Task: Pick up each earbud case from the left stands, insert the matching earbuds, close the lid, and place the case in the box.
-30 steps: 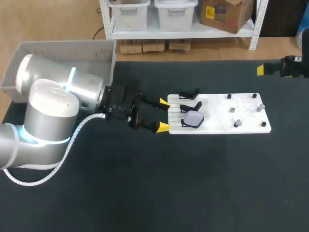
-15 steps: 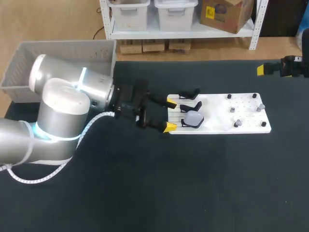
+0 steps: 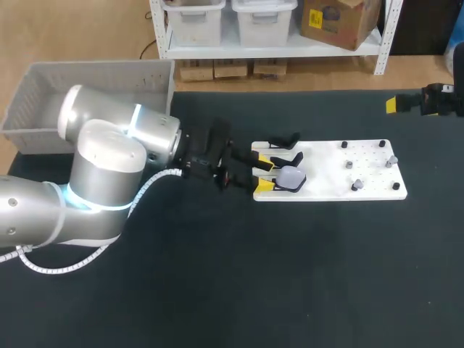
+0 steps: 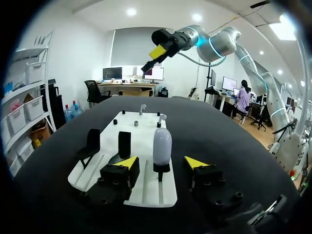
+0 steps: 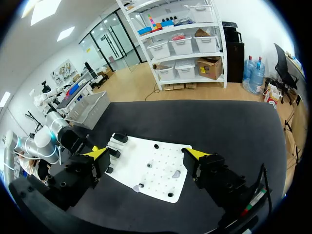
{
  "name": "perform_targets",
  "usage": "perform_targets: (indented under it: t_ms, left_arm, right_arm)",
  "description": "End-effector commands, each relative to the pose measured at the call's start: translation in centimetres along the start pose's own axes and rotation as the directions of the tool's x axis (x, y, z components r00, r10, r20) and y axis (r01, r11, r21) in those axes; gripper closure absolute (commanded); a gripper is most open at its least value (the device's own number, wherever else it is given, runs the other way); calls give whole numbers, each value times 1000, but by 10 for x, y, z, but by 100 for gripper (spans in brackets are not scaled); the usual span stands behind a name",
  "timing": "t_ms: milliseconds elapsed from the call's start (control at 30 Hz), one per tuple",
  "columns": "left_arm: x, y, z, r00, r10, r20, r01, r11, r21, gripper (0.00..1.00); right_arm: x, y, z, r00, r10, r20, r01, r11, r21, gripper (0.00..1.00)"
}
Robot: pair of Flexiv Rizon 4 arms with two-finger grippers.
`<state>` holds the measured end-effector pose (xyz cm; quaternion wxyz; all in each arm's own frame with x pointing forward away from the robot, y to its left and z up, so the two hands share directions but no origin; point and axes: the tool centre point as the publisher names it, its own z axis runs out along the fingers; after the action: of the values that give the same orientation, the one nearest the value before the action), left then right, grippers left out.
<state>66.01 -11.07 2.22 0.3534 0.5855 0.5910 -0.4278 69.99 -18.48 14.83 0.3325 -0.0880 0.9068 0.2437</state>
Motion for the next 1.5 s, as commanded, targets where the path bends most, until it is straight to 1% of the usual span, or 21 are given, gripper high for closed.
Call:
perform_targets:
  t_ms: [33,333,533,567,767,900,967,1000,1267,1400,1433,1500]
  left_arm:
    - [0,4,5,1000,-2,-8,2,1000,10,41]
    - [0,3,13,1000,1,-21,0,1000,27,41]
    - [1,2,15,1000,-4,-29,4,1000,19,47]
    - [1,2,15,1000,-4,-30,5,1000,18,49]
    - [1,5,16,999,-3,-33,4,1000,13,50]
    - [-1,6,18,1000,1,-29,0,1000,20,50]
    - [-2,6,20,1000,2,-28,-1,1000,24,48]
    - [-2,6,21,1000,3,-27,-2,1000,26,49]
    - [-1,7,25,1000,1,-25,0,999,36,45]
    - [-1,9,26,1000,1,-24,0,999,37,46]
    - [-1,10,26,1000,1,-24,0,999,37,44]
    - [-1,11,27,1000,-1,-22,1,999,37,45]
  right_arm:
    - [0,1,-1,1000,0,-1,0,1000,3,0]
    - [0,1,-1,1000,0,-1,0,1000,3,0]
    - [0,1,-1,1000,0,-1,0,1000,3,0]
    - [0,1,-1,1000,0,-1,0,1000,3,0]
    - [0,1,-1,1000,0,-1,0,1000,3,0]
    - [0,1,-1,1000,0,-1,0,1000,3,0]
    - [0,1,-1,1000,0,-1,0,1000,3,0]
    - [0,1,-1,1000,0,-1,0,1000,3,0]
    - [0,1,-1,1000,0,-1,0,1000,3,0]
    - [0,1,-1,1000,0,-1,0,1000,3,0]
    - [0,1,-1,1000,0,-1,0,1000,3,0]
    - [0,1,-1,1000,0,-1,0,1000,3,0]
